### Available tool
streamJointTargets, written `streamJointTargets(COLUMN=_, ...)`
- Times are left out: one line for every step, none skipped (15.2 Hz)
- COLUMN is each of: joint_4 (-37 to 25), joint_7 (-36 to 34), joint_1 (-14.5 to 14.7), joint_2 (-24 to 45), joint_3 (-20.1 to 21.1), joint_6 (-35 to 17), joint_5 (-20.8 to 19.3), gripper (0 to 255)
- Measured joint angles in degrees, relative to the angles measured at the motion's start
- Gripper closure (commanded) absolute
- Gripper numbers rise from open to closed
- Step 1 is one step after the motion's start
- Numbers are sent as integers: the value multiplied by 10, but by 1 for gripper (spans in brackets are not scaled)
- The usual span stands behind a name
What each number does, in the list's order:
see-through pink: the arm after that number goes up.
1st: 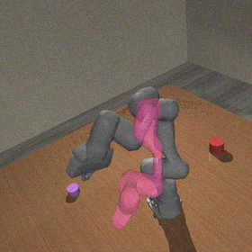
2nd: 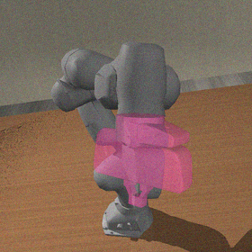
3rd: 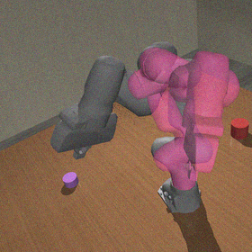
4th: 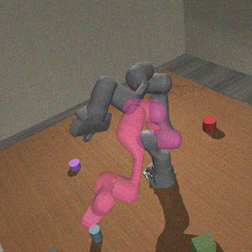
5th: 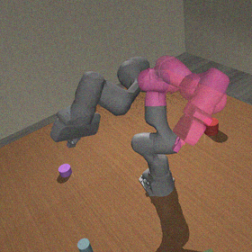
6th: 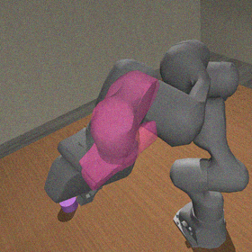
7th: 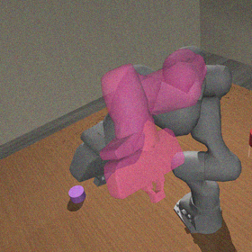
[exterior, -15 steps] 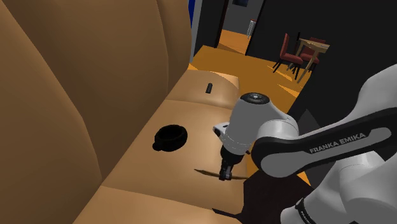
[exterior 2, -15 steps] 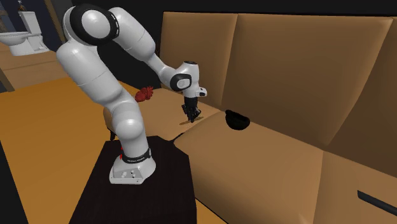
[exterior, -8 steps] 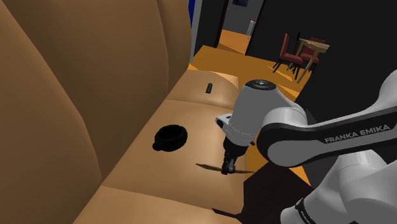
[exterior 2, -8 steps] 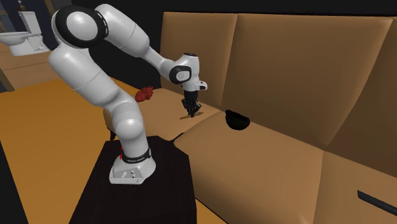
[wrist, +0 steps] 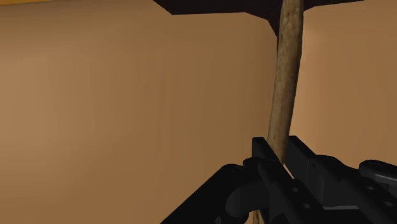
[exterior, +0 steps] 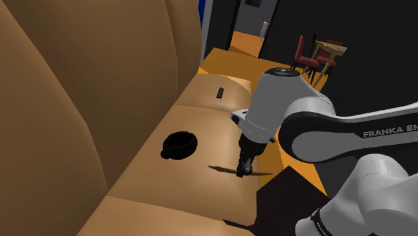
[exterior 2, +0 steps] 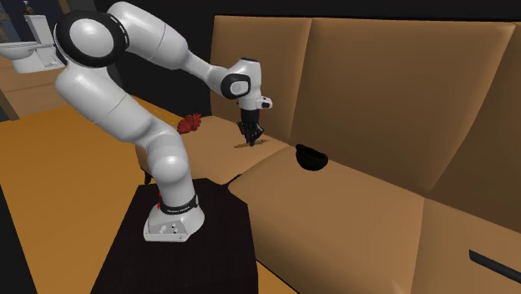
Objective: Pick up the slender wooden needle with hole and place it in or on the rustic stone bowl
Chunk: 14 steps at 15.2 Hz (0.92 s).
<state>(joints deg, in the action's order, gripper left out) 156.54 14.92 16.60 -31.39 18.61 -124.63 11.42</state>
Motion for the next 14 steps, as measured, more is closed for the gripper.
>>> streamJointTargets(joint_4=-10, joint_7=2, joint_1=-5, joint_2=10, joint_3=-1, joint_6=0, joint_5=-4, gripper=255)
streamJointTargets(joint_4=-22, joint_7=4, joint_1=-10, joint_2=22, joint_3=-3, joint_6=0, joint_5=-10, gripper=255)
streamJointTargets(joint_4=-41, joint_7=7, joint_1=-19, joint_2=44, joint_3=-5, joint_6=-3, joint_5=-18, gripper=255)
streamJointTargets(joint_4=-60, joint_7=8, joint_1=-27, joint_2=66, joint_3=-6, joint_6=-5, joint_5=-26, gripper=255)
streamJointTargets(joint_4=-78, joint_7=7, joint_1=-35, joint_2=93, joint_3=-5, joint_6=-14, joint_5=-34, gripper=255)
streamJointTargets(joint_4=-97, joint_7=7, joint_1=-41, joint_2=114, joint_3=-5, joint_6=-15, joint_5=-41, gripper=255)
streamJointTargets(joint_4=-121, joint_7=8, joint_1=-48, joint_2=135, joint_3=-6, joint_6=-12, joint_5=-50, gripper=255)
streamJointTargets(joint_4=-141, joint_7=9, joint_1=-54, joint_2=156, joint_3=-8, joint_6=-13, joint_5=-58, gripper=255)
streamJointTargets(joint_4=-162, joint_7=8, joint_1=-60, joint_2=181, joint_3=-8, joint_6=-16, joint_5=-68, gripper=255)
streamJointTargets(joint_4=-186, joint_7=7, joint_1=-66, joint_2=206, joint_3=-9, joint_6=-16, joint_5=-77, gripper=255)
streamJointTargets(joint_4=-209, joint_7=7, joint_1=-70, joint_2=226, joint_3=-11, joint_6=-12, joint_5=-85, gripper=255)
streamJointTargets(joint_4=-231, joint_7=4, joint_1=-73, joint_2=247, joint_3=-11, joint_6=-12, joint_5=-93, gripper=255)
streamJointTargets(joint_4=-251, joint_7=3, joint_1=-76, joint_2=267, joint_3=-11, joint_6=-10, joint_5=-100, gripper=255)
streamJointTargets(joint_4=-281, joint_7=4, joint_1=-80, joint_2=288, joint_3=-14, joint_6=0, joint_5=-109, gripper=255)
